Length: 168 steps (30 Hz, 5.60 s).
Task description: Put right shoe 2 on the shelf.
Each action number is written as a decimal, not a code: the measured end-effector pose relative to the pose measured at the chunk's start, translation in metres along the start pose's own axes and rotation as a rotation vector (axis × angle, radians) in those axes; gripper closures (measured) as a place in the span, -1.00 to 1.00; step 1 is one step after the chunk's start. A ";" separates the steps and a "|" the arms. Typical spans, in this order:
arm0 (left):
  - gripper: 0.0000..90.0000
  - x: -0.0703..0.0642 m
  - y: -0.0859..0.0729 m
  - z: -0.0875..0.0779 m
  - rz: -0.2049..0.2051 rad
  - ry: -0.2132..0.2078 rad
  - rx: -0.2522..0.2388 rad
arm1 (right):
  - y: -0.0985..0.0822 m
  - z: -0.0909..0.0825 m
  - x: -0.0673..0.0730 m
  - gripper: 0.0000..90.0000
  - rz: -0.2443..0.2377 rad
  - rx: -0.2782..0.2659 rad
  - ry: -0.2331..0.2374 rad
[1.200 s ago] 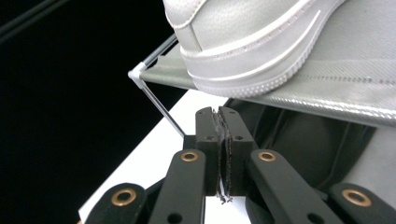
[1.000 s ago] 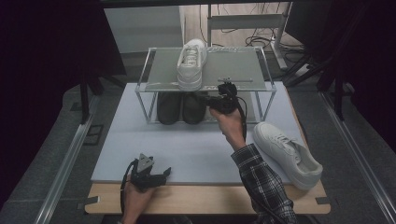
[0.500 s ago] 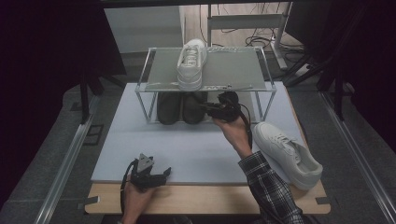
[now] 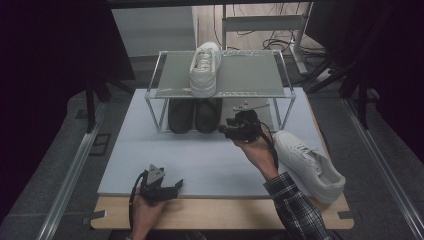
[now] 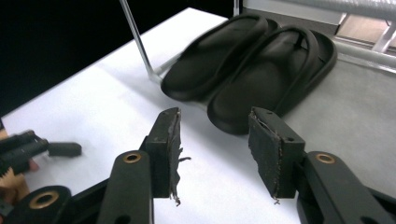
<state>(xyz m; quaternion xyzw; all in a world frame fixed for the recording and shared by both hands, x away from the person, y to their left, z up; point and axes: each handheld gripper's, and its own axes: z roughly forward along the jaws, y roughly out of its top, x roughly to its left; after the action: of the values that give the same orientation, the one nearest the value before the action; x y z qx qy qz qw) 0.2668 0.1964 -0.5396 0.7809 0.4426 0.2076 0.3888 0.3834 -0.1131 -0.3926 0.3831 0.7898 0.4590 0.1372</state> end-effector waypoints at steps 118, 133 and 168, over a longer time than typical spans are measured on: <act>-0.72 0.000 0.000 0.000 -0.005 0.000 -0.002 | -0.138 -0.166 -0.168 1.00 0.255 0.221 -0.363; -0.72 -0.001 0.000 0.000 -0.006 0.000 -0.001 | -0.132 -0.151 -0.154 1.00 0.246 0.244 -0.289; -0.72 -0.001 0.000 0.000 -0.005 0.001 -0.001 | -0.111 -0.089 -0.080 1.00 0.153 0.258 -0.065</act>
<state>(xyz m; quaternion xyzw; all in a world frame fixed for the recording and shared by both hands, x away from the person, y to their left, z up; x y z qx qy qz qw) 0.2667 0.1958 -0.5397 0.7795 0.4447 0.2069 0.3896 0.3335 -0.2581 -0.4472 0.4713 0.8057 0.3504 0.0771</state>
